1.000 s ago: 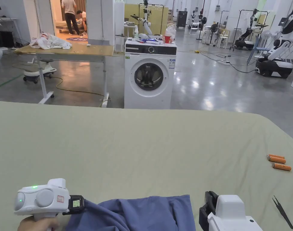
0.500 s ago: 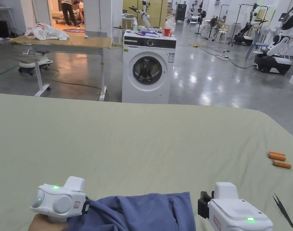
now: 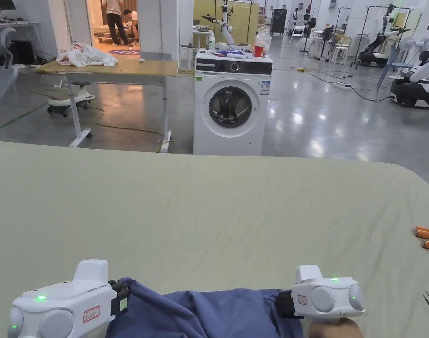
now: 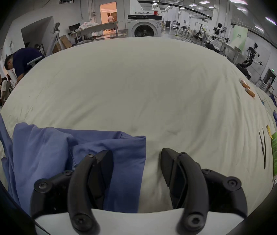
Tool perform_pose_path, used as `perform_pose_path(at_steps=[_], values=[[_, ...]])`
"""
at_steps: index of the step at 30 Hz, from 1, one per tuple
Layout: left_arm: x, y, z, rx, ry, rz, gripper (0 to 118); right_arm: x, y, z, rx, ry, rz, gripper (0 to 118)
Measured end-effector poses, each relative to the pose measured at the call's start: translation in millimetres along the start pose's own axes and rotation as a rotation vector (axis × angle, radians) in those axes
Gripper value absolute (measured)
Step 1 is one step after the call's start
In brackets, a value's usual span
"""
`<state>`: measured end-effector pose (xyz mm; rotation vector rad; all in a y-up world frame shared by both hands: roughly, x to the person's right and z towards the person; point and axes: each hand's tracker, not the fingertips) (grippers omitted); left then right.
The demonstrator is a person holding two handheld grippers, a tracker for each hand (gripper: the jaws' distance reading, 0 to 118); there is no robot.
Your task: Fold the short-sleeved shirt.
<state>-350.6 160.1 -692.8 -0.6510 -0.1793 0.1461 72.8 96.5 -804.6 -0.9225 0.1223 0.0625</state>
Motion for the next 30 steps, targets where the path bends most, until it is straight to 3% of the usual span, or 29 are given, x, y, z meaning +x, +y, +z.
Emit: perform_pose_path(at_steps=[1, 2, 3, 6, 17, 30], values=[[-0.6, -0.1, 3.5, 0.003, 0.002, 0.002, 0, 1.6, 1.9, 2.1, -0.001, 0.011, 0.001, 35], [-0.8, -0.5, 6.3, 0.010, 0.007, 0.002, 0, 1.8, 1.8, 6.4, 0.007, 0.011, 0.010, 4], [-1.1, -1.0, 8.4, 0.020, 0.009, 0.000, 0, 2.0, 2.3, 9.6, 0.024, 0.005, 0.033, 0], [-1.4, 2.3, 12.9, 0.036, 0.018, 0.004, 0, 4.1, 0.9, 24.9, 0.042, 0.009, 0.042, 0], [-8.9, 57.5, 85.0, 0.188, 0.059, 0.003, 0, 22.3, 23.2, 152.7, 0.373, -0.091, -0.002, 0], [-62.3, 168.9, 221.1, 0.416, 0.281, 0.010, 0, 69.7, 85.0, 291.9, 0.599, -0.201, -0.069, 0]])
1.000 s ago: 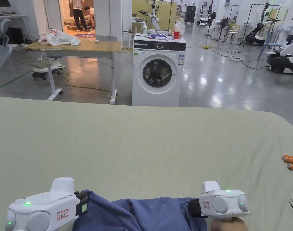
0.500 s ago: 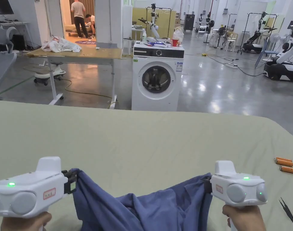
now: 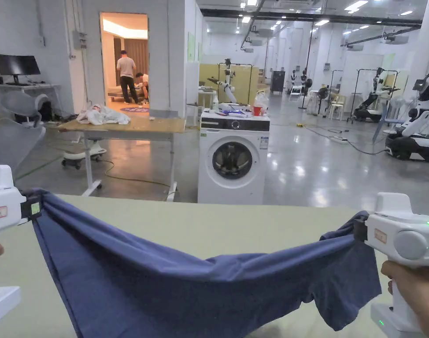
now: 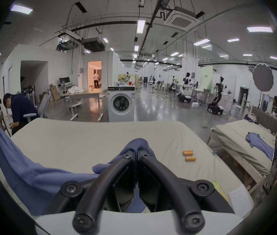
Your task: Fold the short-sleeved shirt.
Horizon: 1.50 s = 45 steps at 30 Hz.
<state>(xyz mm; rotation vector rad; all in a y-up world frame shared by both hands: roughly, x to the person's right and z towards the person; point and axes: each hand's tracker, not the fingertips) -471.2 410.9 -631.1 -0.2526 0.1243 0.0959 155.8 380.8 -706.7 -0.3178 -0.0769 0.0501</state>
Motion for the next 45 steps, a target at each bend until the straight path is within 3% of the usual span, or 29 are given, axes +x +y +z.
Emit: perform_pose_path(at_steps=[15, 25, 33, 38, 45], values=[[-31.2, 90.6, -26.7, 0.078, 0.081, 0.033, 0, -13.4, 121.4, 4.9, 0.142, -0.032, 0.024, 0], [-30.1, 108.5, -69.2, 0.083, 0.079, 0.048, 0, -23.8, 146.5, -28.3, 0.172, -0.064, 0.000, 0], [-18.8, 50.6, -83.2, 0.025, 0.095, -0.046, 0, -22.9, 93.3, -52.7, 0.132, -0.077, 0.034, 0], [-21.7, -16.1, -75.2, -0.034, 0.094, -0.071, 0, -22.6, 24.6, -49.8, 0.056, -0.083, 0.085, 0], [-35.8, -116.0, -26.9, -0.115, 0.073, -0.024, 0, -12.2, -86.5, -13.1, -0.049, -0.094, 0.079, 0]])
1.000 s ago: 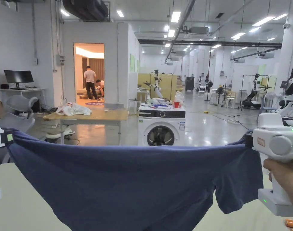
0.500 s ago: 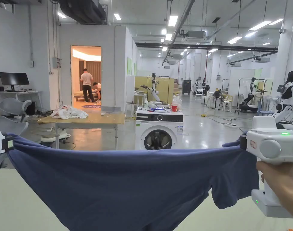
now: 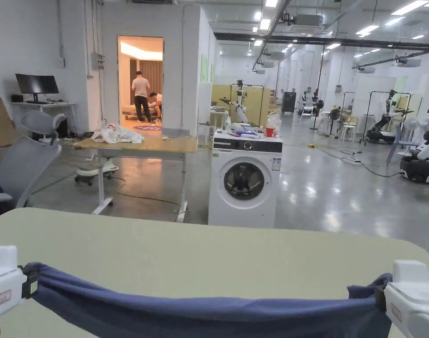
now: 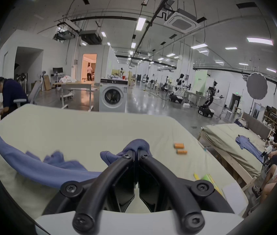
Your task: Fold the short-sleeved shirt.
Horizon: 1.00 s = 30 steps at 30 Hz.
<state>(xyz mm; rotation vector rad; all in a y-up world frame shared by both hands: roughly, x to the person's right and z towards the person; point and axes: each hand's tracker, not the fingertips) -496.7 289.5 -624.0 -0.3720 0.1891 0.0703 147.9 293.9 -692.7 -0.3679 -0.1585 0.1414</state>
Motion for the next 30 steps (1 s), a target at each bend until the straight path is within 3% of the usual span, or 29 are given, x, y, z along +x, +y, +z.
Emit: perform_pose_path(at_steps=[14, 26, 27, 30], values=[[-19.4, -161.2, 114.8, -0.125, 0.007, 0.062, 0, 12.2, -137.9, 96.0, -0.146, 0.008, 0.054, 0], [-28.8, -220.8, 123.7, -0.270, 0.037, 0.063, 3, 5.4, -193.6, 112.8, -0.255, 0.001, 0.080, 2], [-27.6, -220.8, 125.0, -0.271, 0.045, 0.051, 9, 5.3, -193.8, 114.8, -0.271, 0.001, 0.068, 7], [-18.2, -212.8, 134.7, -0.253, 0.077, -0.032, 39, -1.0, -189.9, 124.0, -0.245, -0.011, 0.056, 62]])
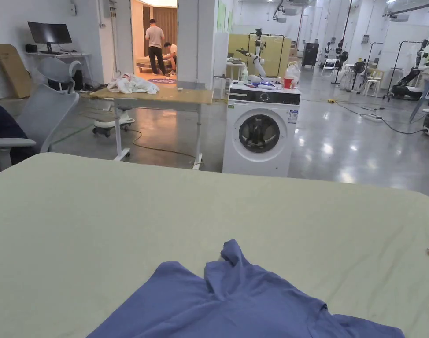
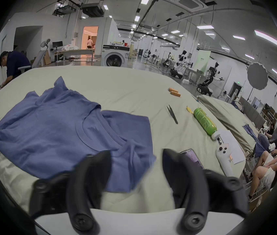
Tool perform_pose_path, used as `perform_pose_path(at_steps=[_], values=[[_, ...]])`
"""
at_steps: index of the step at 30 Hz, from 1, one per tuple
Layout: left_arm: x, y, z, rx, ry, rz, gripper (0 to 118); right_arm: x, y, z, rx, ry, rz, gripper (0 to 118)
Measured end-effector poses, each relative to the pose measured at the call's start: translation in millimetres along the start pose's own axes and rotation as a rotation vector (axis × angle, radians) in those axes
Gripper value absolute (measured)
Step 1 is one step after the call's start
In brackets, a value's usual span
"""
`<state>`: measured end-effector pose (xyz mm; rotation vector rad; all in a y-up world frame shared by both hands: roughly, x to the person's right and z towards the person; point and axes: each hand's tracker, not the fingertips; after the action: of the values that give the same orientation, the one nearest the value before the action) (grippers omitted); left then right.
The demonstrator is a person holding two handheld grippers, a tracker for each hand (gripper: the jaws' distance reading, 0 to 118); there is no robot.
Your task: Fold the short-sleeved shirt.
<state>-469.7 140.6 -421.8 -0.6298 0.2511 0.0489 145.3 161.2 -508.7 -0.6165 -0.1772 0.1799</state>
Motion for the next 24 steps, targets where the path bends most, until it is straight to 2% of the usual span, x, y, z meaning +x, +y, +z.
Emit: perform_pose_path(at_steps=[1, 2, 6, 17, 18, 20, 21, 22, 23, 24], values=[[1.8, 3.4, 2.7, 0.012, 0.002, -0.006, 48, -1.8, 3.9, 5.0, 0.023, -0.005, 0.001, 76], [3.7, 6.5, 5.2, 0.027, 0.005, -0.016, 50, -5.1, 7.6, 9.9, 0.051, -0.016, 0.008, 78], [17.0, 20.5, 6.4, 0.095, 0.000, -0.022, 51, -22.8, 24.1, 26.9, 0.159, -0.020, 0.020, 78], [119.7, 82.7, 6.7, 0.343, -0.143, -0.057, 45, -110.1, 73.3, 43.3, 0.458, 0.132, -0.056, 76], [128.6, 88.3, 7.4, 0.368, -0.147, -0.063, 43, -116.7, 77.5, 44.6, 0.469, 0.143, -0.060, 72], [144.0, 98.2, 7.8, 0.422, -0.138, -0.078, 28, -128.0, 85.0, 47.5, 0.486, 0.146, -0.066, 54], [150.8, 103.4, 8.1, 0.440, -0.125, -0.081, 22, -131.3, 88.0, 45.6, 0.507, 0.156, -0.077, 41], [156.4, 108.0, 8.5, 0.462, -0.110, -0.084, 12, -134.6, 91.2, 45.6, 0.518, 0.157, -0.080, 19], [160.3, 111.7, 9.4, 0.479, -0.101, -0.083, 3, -137.4, 94.2, 46.1, 0.523, 0.152, -0.084, 7], [164.3, 116.3, 10.1, 0.496, -0.094, -0.080, 1, -139.3, 97.5, 46.3, 0.534, 0.146, -0.088, 6]])
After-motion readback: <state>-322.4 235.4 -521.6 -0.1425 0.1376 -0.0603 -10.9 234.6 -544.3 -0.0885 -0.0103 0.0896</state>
